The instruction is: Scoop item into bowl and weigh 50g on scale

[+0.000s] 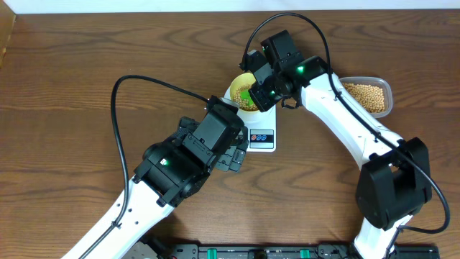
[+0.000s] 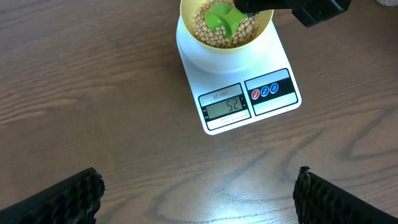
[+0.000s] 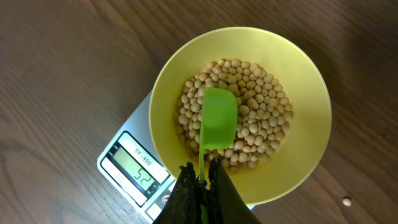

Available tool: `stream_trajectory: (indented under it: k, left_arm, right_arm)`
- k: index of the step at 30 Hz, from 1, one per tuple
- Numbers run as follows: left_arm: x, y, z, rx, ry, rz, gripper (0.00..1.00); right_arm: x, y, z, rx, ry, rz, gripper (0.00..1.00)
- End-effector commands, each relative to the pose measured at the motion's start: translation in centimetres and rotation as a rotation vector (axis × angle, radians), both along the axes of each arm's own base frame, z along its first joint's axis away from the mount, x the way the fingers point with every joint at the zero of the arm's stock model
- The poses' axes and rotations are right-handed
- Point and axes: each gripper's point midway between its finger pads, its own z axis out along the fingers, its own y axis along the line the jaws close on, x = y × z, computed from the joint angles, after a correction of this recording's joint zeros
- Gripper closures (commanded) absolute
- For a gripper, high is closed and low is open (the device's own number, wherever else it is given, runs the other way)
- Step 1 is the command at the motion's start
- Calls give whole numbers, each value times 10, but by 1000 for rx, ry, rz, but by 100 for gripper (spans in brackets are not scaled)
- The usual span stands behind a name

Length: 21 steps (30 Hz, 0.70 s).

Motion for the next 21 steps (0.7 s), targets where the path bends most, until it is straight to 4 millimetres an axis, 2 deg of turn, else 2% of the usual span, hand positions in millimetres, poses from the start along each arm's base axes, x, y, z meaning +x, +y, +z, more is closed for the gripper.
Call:
stream_trajectory:
  k: [1,13,21]
  left_arm:
    - [3,3,4,18,-20,5,0]
    - [3,3,4,18,-20,5,0]
    - [3,3,4,18,-20,5,0]
  right_arm:
    - [0,8,-1,33,30,-18,99]
    - [0,9,2,81,65,-55,99]
    - [6,1,1,123,109,-118,99]
